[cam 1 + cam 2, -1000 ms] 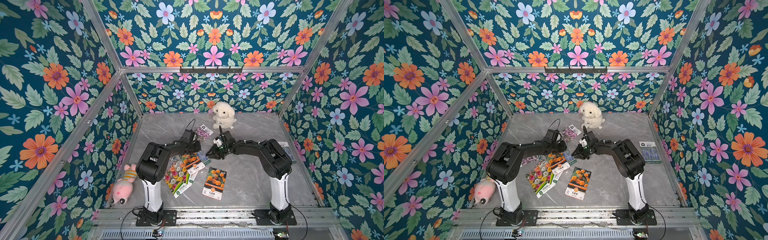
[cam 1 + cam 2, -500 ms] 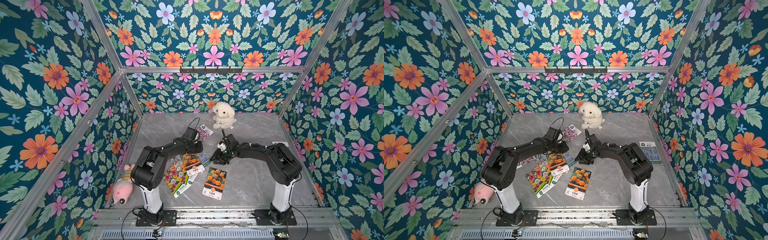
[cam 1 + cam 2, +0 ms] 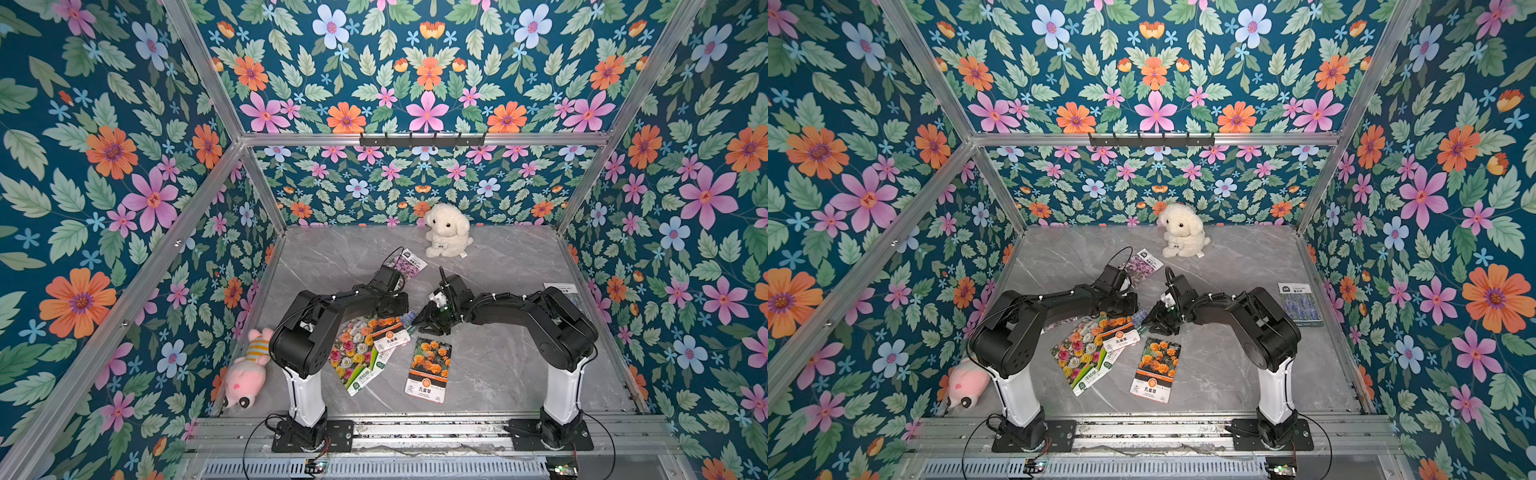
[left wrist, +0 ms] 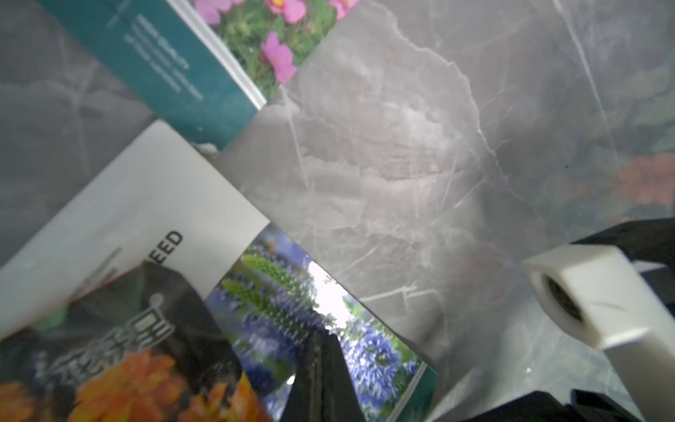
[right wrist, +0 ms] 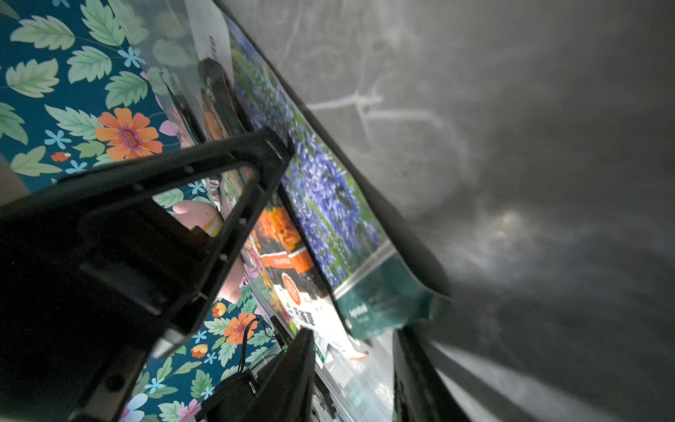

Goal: Arrange the seed packets in a row
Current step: Pick up the seed packet from the center of the board.

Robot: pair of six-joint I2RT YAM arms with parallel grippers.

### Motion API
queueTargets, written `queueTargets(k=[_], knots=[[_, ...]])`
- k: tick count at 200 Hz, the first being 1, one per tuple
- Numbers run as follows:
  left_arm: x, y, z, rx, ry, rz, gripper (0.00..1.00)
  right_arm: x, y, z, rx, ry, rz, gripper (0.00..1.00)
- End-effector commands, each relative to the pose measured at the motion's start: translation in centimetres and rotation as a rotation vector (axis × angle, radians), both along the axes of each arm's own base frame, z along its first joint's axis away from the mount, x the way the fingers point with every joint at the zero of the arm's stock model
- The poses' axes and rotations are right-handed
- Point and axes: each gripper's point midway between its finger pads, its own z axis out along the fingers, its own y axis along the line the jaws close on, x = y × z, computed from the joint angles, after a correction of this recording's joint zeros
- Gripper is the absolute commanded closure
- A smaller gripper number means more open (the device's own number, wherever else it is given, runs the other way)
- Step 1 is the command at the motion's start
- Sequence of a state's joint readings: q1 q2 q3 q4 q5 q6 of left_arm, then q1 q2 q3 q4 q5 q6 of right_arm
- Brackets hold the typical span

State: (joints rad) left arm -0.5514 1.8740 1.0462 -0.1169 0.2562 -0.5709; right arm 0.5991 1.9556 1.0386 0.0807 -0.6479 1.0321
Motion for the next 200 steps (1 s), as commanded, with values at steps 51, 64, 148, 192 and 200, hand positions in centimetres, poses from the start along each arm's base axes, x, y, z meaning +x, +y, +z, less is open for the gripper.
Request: queueTargets(k=[51, 64, 148, 192, 200], knots=[[-3.5, 3.5, -4.3, 0.146, 0.150, 0.059, 1.00, 4.4, -0.8, -0.6, 0.053, -0.104, -0.185, 0.62], [-3.5, 3.4, -4.3, 0.142, 0.150, 0.060, 1.00, 5.0, -1.0, -0.2, 0.070, -0.136, -0.202, 0.62], [-2.9, 2.9, -3.7, 0.120, 0.143, 0.064, 1.00, 5.5, -0.2, 1.2, 0.135, -0.200, -0.174, 0.69], [-0.3, 0.3, 1.1, 0.012, 0.038, 0.031, 0.96, 4.9, -2.0, 2.9, 0.102, -0.263, -0.216, 0.92], [0.5, -0.3, 2.7, -0.015, 0.004, 0.023, 0.90, 5.0, -2.5, 3.5, 0.089, -0.285, -0.227, 0.95]])
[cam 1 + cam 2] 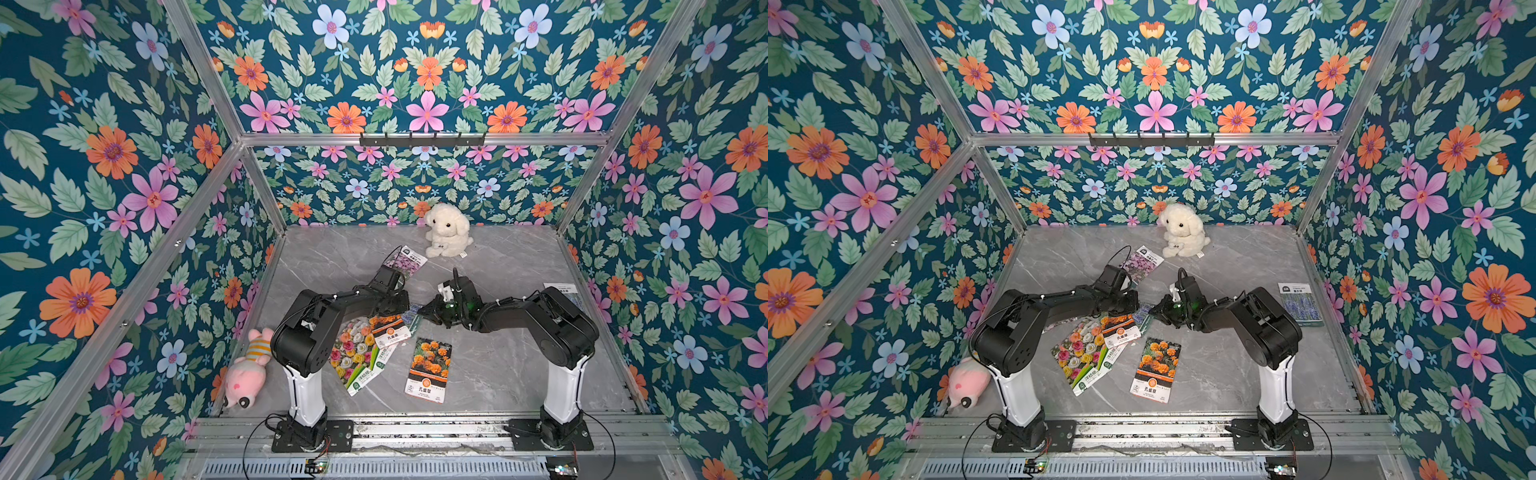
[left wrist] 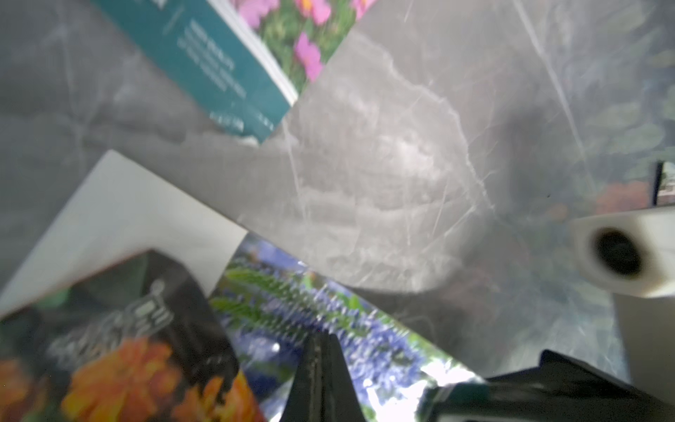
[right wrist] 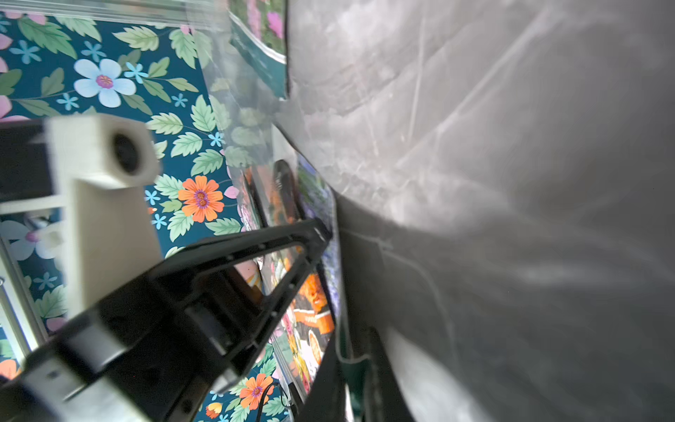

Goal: Arrange the seed packets in a row
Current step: Pick up the seed packet from the center of the board, then place the seed packet at the center of the board.

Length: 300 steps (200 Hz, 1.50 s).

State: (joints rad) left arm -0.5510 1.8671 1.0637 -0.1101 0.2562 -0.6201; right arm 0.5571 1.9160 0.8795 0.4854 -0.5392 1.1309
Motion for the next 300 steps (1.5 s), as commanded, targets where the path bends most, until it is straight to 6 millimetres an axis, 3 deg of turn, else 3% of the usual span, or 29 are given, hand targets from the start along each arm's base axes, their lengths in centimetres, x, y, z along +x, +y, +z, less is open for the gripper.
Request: queueTargets(k=[1, 27, 36, 41, 65, 87, 110, 134, 149, 186, 212, 239, 261, 300], knots=[[-0.1, 0.0, 1.9, 0.015, 0.006, -0.020, 0.90, 1.0, -1.1, 1.9, -0.023, -0.080, -0.059, 0.96], [2.2, -1.1, 7.1, -0.041, -0.104, -0.026, 0.66, 1.7, -4.3, 4.3, -0.084, -0.150, -0.149, 1.00], [2.7, -1.2, 8.6, -0.047, -0.134, -0.022, 0.58, 1.7, -6.0, 4.3, -0.128, -0.152, -0.185, 1.00], [3.0, -1.0, 9.3, -0.049, -0.149, -0.019, 0.53, 1.8, -7.1, 5.8, -0.133, -0.184, -0.210, 1.00], [3.7, 0.2, 11.7, -0.055, -0.207, 0.016, 0.37, 1.4, -12.8, 6.8, -0.244, -0.189, -0.310, 1.00], [3.8, 2.1, 12.6, -0.030, -0.239, 0.056, 0.25, 1.0, -18.0, 7.1, -0.290, -0.171, -0.410, 1.00], [3.8, 4.0, 12.7, -0.002, -0.251, 0.096, 0.20, 0.2, -23.4, 6.4, -0.324, -0.108, -0.542, 1.00], [3.6, 5.6, 12.6, 0.030, -0.260, 0.126, 0.15, -1.7, -28.8, 4.9, -0.409, -0.009, -0.687, 1.00], [3.5, 6.4, 12.5, 0.050, -0.261, 0.142, 0.13, -2.9, -31.0, 3.7, -0.425, 0.056, -0.741, 1.00], [3.6, 8.1, 12.2, 0.084, -0.259, 0.172, 0.09, -5.3, -32.9, 1.0, -0.501, 0.195, -0.740, 1.00], [3.7, 9.5, 12.4, 0.107, -0.267, 0.194, 0.01, -7.1, -34.7, 1.6, -0.644, 0.243, -0.750, 0.59], [3.8, 11.0, 12.8, 0.116, -0.275, 0.221, 0.00, -7.8, -36.0, 2.4, -0.800, 0.275, -0.658, 0.34], [3.8, 12.3, 12.7, 0.121, -0.273, 0.242, 0.00, -7.1, -35.0, 2.5, -0.901, 0.278, -0.539, 0.28], [3.6, 13.5, 12.3, 0.125, -0.265, 0.258, 0.00, -3.7, -29.3, 1.7, -0.898, 0.201, -0.309, 0.22]])
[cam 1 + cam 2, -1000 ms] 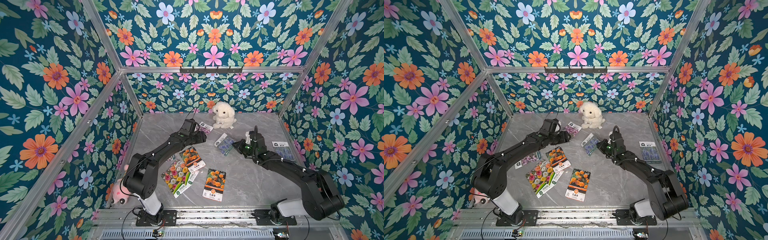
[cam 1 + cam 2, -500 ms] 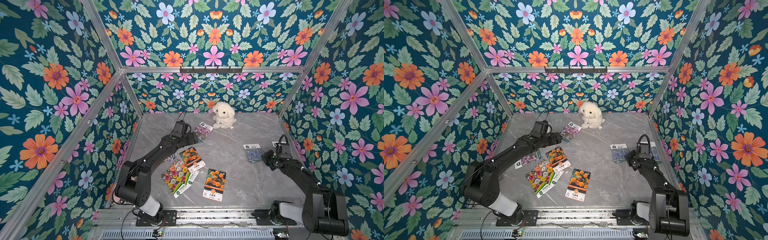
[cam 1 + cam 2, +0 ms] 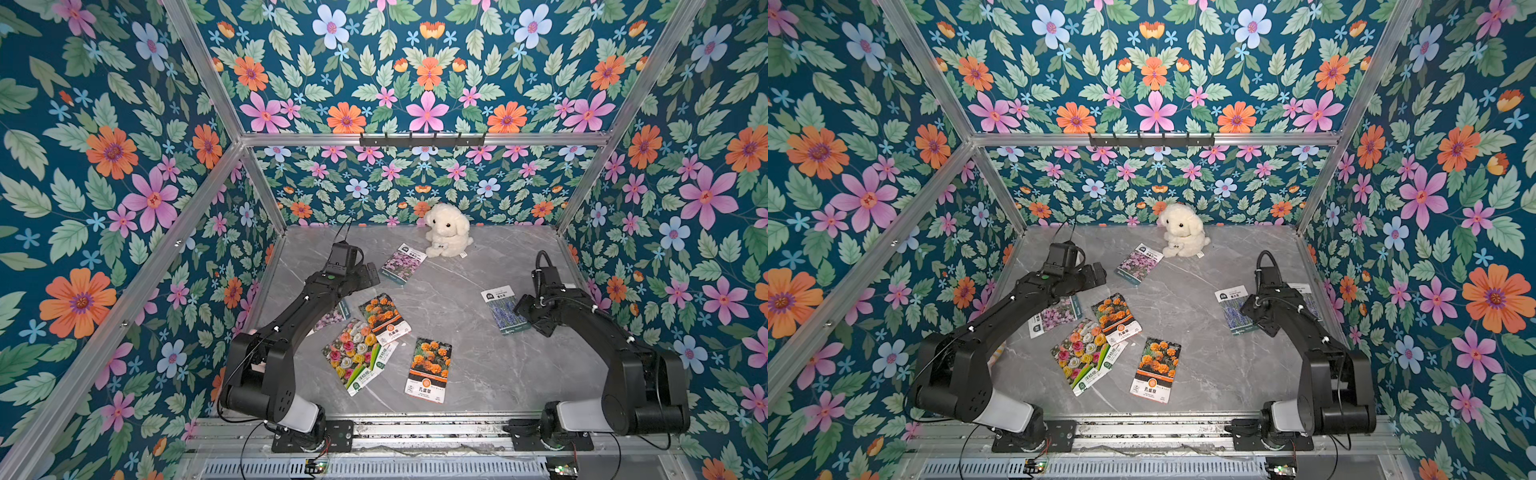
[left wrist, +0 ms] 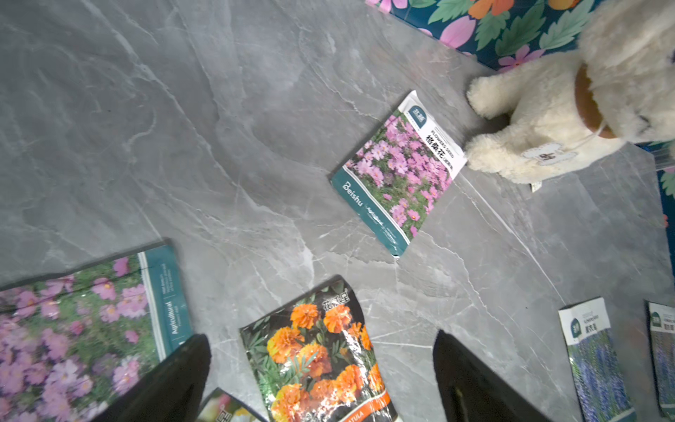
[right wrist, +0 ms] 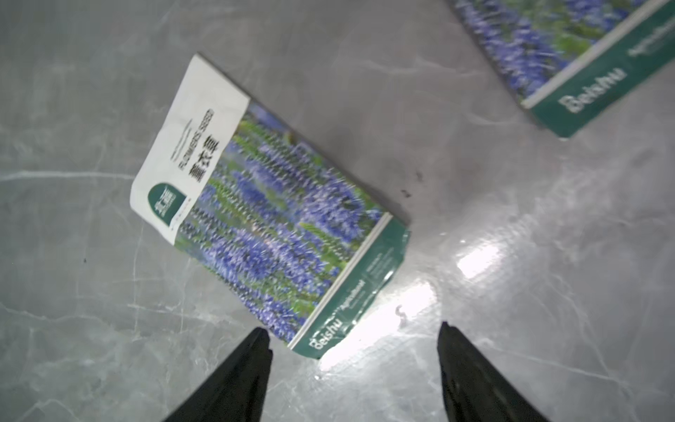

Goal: Arrange the seed packets in a row
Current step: Place the seed packet at the center of the board, then move the seed packet to the center of the board.

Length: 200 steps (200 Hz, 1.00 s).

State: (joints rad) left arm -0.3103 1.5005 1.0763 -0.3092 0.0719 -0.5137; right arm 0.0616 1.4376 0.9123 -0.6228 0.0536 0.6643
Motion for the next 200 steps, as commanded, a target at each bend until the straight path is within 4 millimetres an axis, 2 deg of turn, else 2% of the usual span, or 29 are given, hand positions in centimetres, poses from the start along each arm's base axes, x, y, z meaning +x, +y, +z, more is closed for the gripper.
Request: queueTargets(k=[1, 21, 54, 57, 59, 65, 152, 163, 182, 200], knots=[[-0.2, 0.5, -0.1, 0.014, -0.001, -0.008, 0.00, 0.4, 1.8, -0.6, -0.020, 0.049, 0.116, 0.22], [-0.3, 0.6, -0.5, 0.007, 0.012, -0.009, 0.00, 1.8, 3.6, -1.4, 0.052, 0.056, 0.167, 0.20], [-0.5, 0.5, -1.1, 0.006, 0.025, -0.011, 0.00, 3.1, 4.3, -2.1, 0.075, 0.070, 0.207, 0.19], [-0.5, 0.5, -1.1, 0.005, 0.025, -0.012, 0.00, 3.2, 4.3, -2.0, 0.073, 0.068, 0.207, 0.19], [-0.5, 0.5, -1.1, 0.005, 0.026, -0.011, 0.00, 3.0, 4.3, -2.8, 0.071, 0.095, 0.207, 0.19], [-0.4, 0.5, -1.2, 0.004, 0.027, -0.011, 0.00, 3.0, 4.2, -3.3, 0.069, 0.116, 0.205, 0.19], [-0.3, 0.2, -1.6, -0.014, 0.038, -0.014, 0.01, 2.8, 2.3, -6.2, 0.004, 0.217, 0.137, 0.19], [-0.3, 0.3, -1.5, -0.014, 0.037, -0.011, 0.00, 2.7, 1.8, -6.5, -0.009, 0.231, 0.123, 0.19], [-0.4, 0.3, -1.3, -0.012, 0.032, -0.010, 0.00, 2.9, 1.0, -6.6, 0.002, 0.228, 0.086, 0.26], [-0.4, 0.4, -1.2, -0.011, 0.031, -0.009, 0.00, 3.1, 0.3, -6.3, -0.014, 0.218, 0.046, 0.26]])
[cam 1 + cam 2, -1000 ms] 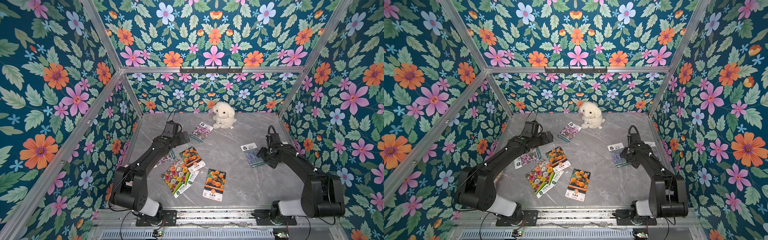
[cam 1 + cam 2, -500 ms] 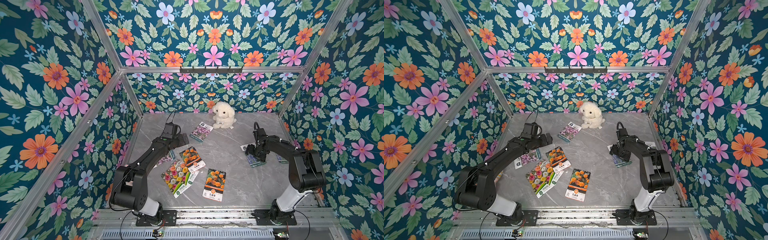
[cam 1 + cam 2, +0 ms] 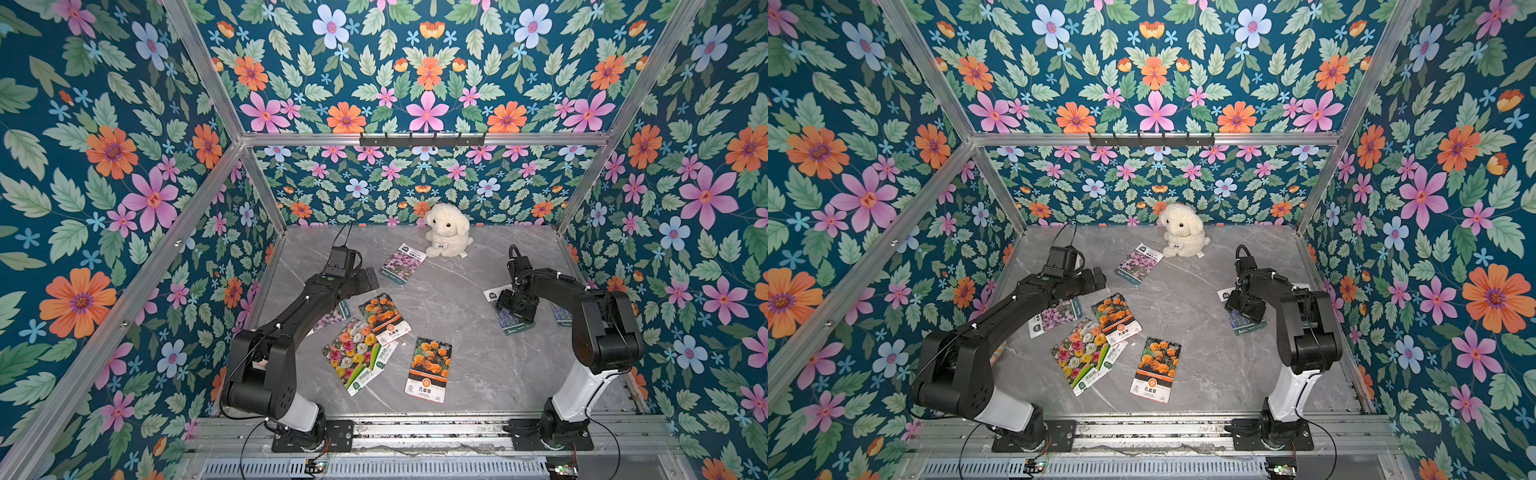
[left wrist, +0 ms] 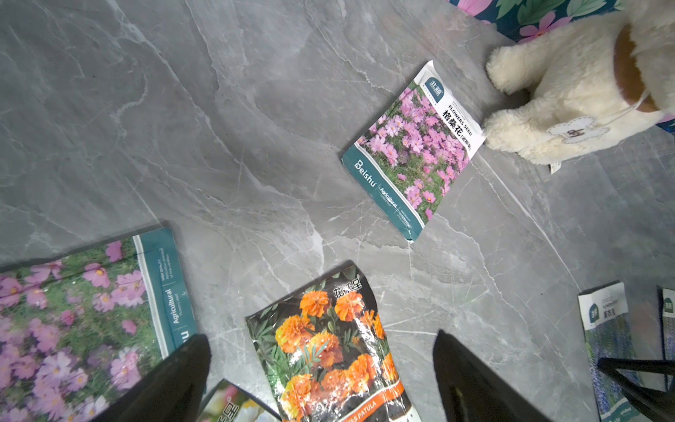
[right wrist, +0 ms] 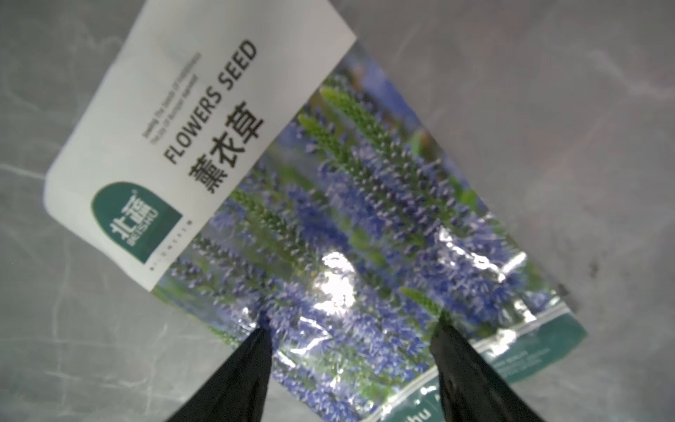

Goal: Arrange the seed packets in a row
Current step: Move the seed packet to the center of the board.

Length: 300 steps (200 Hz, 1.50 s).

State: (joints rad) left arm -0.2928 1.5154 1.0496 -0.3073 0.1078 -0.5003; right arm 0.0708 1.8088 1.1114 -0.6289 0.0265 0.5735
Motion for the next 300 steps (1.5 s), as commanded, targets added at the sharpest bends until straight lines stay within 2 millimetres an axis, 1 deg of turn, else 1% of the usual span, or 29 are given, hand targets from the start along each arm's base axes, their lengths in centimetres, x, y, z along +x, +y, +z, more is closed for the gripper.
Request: queueTargets(k=[1, 22, 50, 86, 121, 170, 202, 217, 242, 270, 300], knots=[[0.1, 0.1, 0.5, -0.006, -0.013, 0.007, 0.00, -0.8, -0.8, -0.7, -0.017, 0.035, -0.059, 0.26], [0.0, 0.2, 0.6, -0.004, -0.019, 0.008, 0.00, -0.5, -1.8, -0.4, -0.049, 0.029, -0.090, 0.23], [0.0, 0.4, 0.6, 0.007, -0.020, 0.009, 0.00, -0.2, -3.5, -0.5, -0.083, 0.019, -0.143, 0.23], [0.0, 0.5, 0.6, 0.012, -0.019, 0.007, 0.00, 0.1, -5.5, -0.7, -0.074, 0.012, -0.211, 0.23], [0.1, 0.5, 0.4, 0.006, -0.015, 0.004, 0.00, 0.7, -6.7, -0.1, -0.094, -0.001, -0.230, 0.23], [0.2, 0.5, 0.4, 0.002, -0.013, 0.006, 0.00, 0.9, -8.3, -0.2, -0.089, 0.002, -0.263, 0.23], [0.2, 0.3, 0.3, -0.002, -0.012, 0.003, 0.00, 1.2, -8.6, -0.5, -0.081, 0.006, -0.261, 0.23], [0.2, 0.3, 0.4, -0.006, -0.012, 0.004, 0.00, 1.5, -8.6, -0.3, -0.081, -0.004, -0.256, 0.23], [0.1, 0.3, 0.6, -0.011, -0.015, 0.005, 0.00, 1.9, -8.6, 0.9, -0.082, -0.039, -0.249, 0.23], [0.0, 0.3, 0.7, -0.013, -0.016, 0.005, 0.00, 2.2, -8.0, 3.4, -0.086, -0.096, -0.237, 0.22], [0.0, 0.2, 0.9, -0.020, -0.019, 0.007, 0.00, 2.2, -7.0, 6.6, -0.082, -0.172, -0.231, 0.21]])
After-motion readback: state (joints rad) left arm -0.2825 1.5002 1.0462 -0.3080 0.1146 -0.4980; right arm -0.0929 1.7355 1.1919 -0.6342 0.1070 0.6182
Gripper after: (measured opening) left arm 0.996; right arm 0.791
